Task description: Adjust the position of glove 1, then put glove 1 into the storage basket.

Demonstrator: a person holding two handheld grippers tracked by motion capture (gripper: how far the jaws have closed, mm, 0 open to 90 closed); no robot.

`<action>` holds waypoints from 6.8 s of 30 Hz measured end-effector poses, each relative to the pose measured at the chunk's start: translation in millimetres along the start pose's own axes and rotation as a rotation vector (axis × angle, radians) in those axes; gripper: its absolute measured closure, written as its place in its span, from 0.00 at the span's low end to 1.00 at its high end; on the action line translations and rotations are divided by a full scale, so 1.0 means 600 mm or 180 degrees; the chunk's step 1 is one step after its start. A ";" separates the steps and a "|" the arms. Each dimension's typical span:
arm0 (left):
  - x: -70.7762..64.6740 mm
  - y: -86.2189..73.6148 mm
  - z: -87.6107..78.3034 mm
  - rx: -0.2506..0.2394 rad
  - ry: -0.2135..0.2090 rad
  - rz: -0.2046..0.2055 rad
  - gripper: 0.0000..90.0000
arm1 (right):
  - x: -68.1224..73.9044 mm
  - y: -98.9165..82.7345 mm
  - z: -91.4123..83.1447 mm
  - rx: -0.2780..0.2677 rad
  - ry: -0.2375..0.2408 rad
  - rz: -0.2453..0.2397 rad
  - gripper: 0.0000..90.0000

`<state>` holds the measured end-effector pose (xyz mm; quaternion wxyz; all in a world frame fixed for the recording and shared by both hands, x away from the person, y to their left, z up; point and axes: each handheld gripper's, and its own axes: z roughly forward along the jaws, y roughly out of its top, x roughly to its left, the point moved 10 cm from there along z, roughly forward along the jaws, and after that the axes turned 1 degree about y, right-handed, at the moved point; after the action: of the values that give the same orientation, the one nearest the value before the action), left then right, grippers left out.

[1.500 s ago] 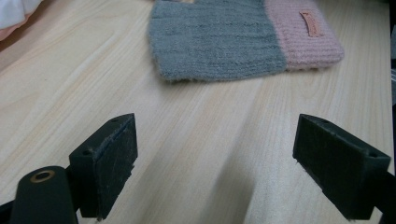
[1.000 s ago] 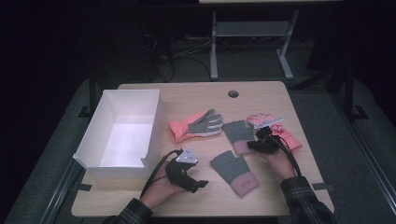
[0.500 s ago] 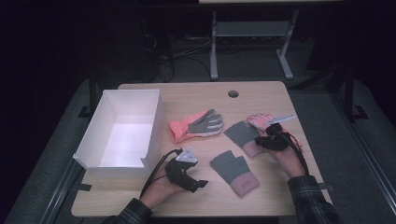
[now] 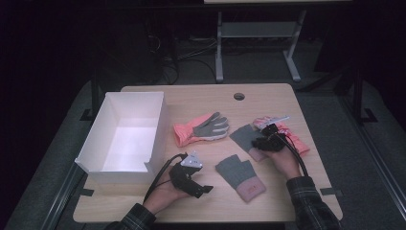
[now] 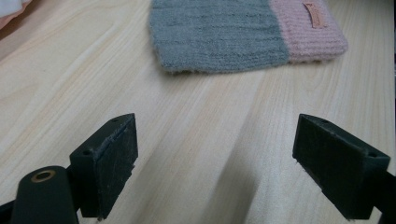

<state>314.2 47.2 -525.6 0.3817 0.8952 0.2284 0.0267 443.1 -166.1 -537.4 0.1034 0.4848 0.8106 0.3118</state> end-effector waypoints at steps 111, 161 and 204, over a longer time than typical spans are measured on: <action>-0.033 0.032 0.063 0.0267 -0.0116 0.0075 1.00 | 0.128 -0.162 -0.125 0.0114 0.0780 -0.0783 1.00; -0.008 -0.014 0.007 0.0498 -0.0159 -0.0166 1.00 | 0.283 -0.158 -0.080 0.0295 0.1297 -0.1262 1.00; 0.014 0.057 0.077 0.0490 0.0248 -0.0303 0.14 | 0.118 -0.151 -0.117 -0.0227 0.0527 -0.0558 0.15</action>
<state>345.3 -1.2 -535.4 0.3035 0.9083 0.2867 0.0256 308.7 -164.4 -527.7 0.0801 0.3808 0.8440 0.3692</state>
